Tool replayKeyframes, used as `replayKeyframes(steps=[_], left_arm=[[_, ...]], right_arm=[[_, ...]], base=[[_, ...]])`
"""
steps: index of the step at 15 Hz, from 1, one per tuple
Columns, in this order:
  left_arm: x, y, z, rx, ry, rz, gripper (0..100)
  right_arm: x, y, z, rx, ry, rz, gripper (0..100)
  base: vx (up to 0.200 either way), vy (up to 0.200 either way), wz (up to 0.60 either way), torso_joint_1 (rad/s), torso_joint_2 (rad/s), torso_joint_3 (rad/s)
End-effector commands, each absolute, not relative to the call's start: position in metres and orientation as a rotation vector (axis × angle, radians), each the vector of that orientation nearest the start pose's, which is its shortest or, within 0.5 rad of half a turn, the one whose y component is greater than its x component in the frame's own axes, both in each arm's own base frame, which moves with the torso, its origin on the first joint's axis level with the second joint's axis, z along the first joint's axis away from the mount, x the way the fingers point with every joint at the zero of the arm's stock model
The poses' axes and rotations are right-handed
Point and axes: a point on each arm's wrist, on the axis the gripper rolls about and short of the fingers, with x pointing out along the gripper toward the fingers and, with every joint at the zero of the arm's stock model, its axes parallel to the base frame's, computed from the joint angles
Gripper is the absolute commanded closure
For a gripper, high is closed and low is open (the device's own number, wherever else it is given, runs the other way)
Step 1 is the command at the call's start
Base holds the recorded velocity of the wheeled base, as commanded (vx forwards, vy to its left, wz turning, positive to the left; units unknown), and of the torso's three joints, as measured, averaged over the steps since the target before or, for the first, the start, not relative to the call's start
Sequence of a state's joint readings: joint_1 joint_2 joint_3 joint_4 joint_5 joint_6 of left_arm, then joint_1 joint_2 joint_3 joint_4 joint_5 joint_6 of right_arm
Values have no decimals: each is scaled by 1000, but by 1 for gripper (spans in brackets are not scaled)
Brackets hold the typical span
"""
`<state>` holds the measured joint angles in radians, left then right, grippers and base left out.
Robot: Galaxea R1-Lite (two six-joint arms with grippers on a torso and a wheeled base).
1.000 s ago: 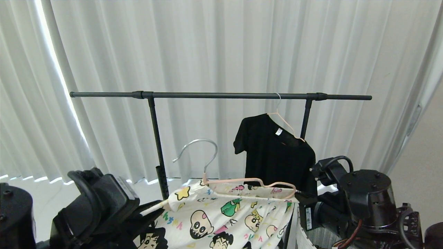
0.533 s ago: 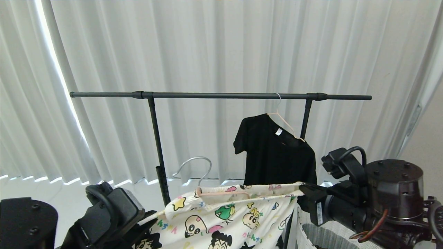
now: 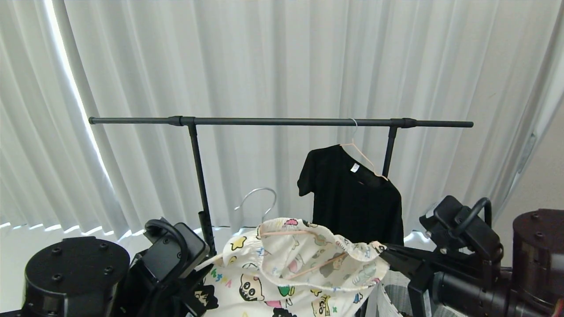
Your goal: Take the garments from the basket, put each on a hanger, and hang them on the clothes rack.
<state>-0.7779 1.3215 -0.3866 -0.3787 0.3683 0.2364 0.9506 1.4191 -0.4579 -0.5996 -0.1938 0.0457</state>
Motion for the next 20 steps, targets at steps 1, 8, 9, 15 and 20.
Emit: replayKeyframes(steps=[1,8,9,15,20], left_arm=[[135,-123,141,506,433,-445,100],[118,-140,142,504,376,-573,100],[115,-144,141,513,375,-598,100],[88,-160,131,576,369,-781,100],[80,-166,135,568,327,-833,100]], right_arm=[[111,167,170,-154,306,798,0],[112,168,178,-263,252,894,0],[111,169,179,-307,253,930,0],[116,183,184,-588,324,1142,0],[117,189,178,-655,413,1218,0]], base=[[0,0,0,0,0,0],[0,0,0,0,0,0],[0,0,0,0,0,0],[0,0,0,0,0,0],[0,0,0,0,0,0]])
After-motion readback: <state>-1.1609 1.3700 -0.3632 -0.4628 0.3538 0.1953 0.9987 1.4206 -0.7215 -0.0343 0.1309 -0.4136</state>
